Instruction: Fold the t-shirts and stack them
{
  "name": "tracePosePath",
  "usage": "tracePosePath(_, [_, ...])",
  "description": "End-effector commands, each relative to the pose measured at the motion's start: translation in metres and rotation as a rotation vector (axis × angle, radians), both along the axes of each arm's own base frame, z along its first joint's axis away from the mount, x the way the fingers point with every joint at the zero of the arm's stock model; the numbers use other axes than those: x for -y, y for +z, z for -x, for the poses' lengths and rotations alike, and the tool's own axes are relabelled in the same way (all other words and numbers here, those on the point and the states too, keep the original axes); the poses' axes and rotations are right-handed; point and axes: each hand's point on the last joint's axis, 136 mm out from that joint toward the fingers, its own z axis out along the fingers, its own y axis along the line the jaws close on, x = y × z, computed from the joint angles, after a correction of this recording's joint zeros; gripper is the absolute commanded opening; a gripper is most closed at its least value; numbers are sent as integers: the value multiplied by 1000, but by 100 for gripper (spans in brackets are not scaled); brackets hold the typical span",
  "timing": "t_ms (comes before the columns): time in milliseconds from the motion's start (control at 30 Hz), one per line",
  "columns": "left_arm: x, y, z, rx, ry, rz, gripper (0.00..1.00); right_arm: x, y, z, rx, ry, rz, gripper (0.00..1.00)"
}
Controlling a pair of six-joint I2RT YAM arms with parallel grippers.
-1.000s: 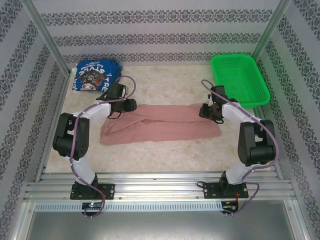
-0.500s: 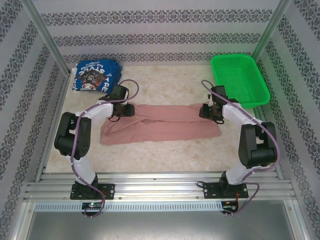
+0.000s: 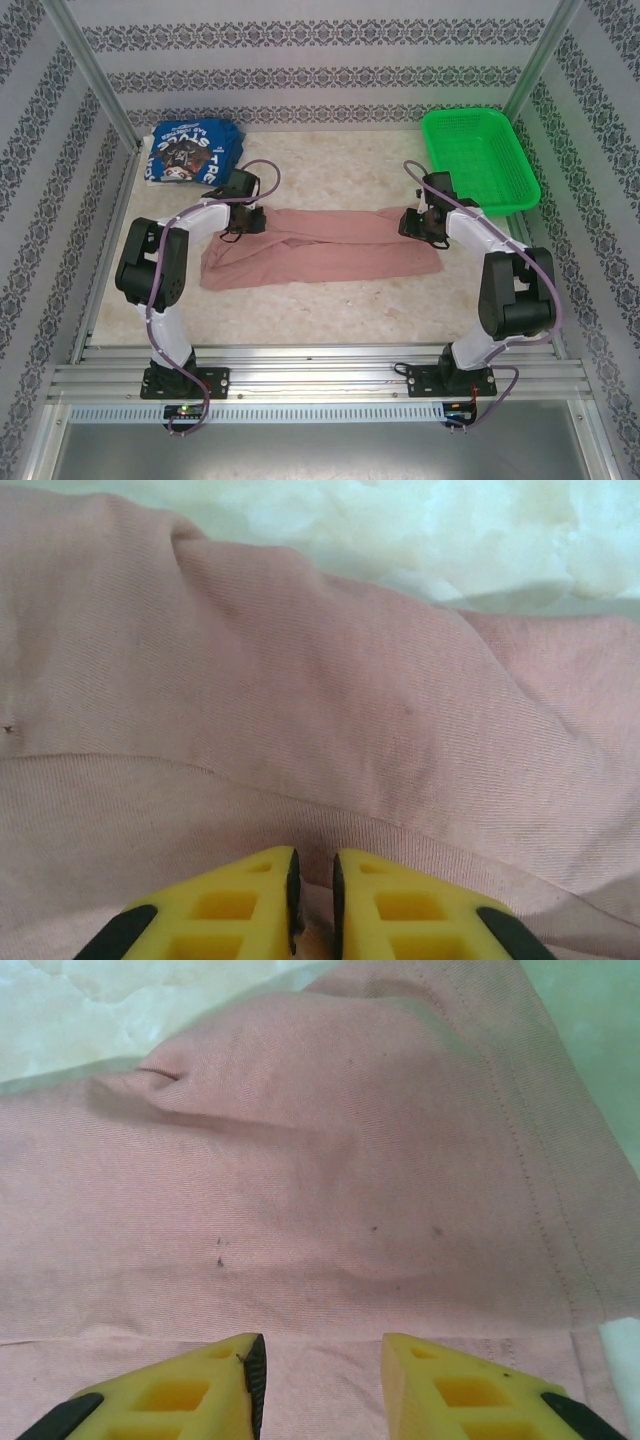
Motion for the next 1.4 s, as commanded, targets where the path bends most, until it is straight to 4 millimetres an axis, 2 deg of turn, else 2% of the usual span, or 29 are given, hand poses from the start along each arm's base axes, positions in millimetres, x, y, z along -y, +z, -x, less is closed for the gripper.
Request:
tracePosePath(0, [9, 19, 6, 26, -33, -1, 16, 0, 5, 7, 6, 19, 24, 38])
tracePosePath(200, [12, 37, 25, 53, -56, -5, 11, 0, 7, 7, 9, 19, 23, 38])
tracePosePath(300, [14, 43, 43, 60, -77, -2, 10, 0, 8, 8, 9, 22, 23, 39])
tracePosePath(433, [18, 43, 74, 59, -102, 42, 10, 0, 13, 6, 29, 18, 12, 47])
tracePosePath(667, [30, 13, 119, 2, -150, 75, 11, -1, 25, -3, 51, 6, -4, 50])
tracePosePath(700, [30, 7, 124, -14, -153, 70, 15, 0, 26, -4, 48, 3, -1, 50])
tracePosePath(733, [30, 2, 128, -32, -151, 72, 25, 1, 28, -5, 49, -2, 3, 50])
tracePosePath(767, [32, -1, 130, -44, -148, 82, 28, 2, 29, -6, 50, -4, 4, 50])
tracePosePath(800, [33, 0, 131, -41, -147, 89, 30, 2, 29, -7, 49, -6, 5, 51])
tracePosePath(833, [32, 3, 130, -24, -136, 93, 39, 4, 30, -7, 47, -11, 9, 51])
tracePosePath(867, [31, 12, 129, 5, -122, 101, 53, 5, 29, -8, 45, -15, 13, 51])
tracePosePath(933, [26, 32, 124, 72, -87, 96, 68, 8, 29, -10, 38, -14, 29, 51])
tracePosePath(1033, [-5, 59, 115, 136, 28, -6, 79, 13, 21, -10, 6, -12, 64, 54])
tracePosePath(1067, [-20, 62, 111, 137, 77, -51, 87, 17, 15, -9, -12, -20, 84, 55])
tracePosePath(1133, [-36, 57, 102, 115, 147, -89, 90, 24, 1, -6, -58, -36, 103, 55])
tracePosePath(1300, [-38, 32, 70, 111, 213, -70, 90, 25, -21, -5, -126, -28, 109, 54])
tracePosePath(1367, [-40, 14, 59, 79, 233, -77, 85, 25, -28, -1, -148, -24, 121, 52])
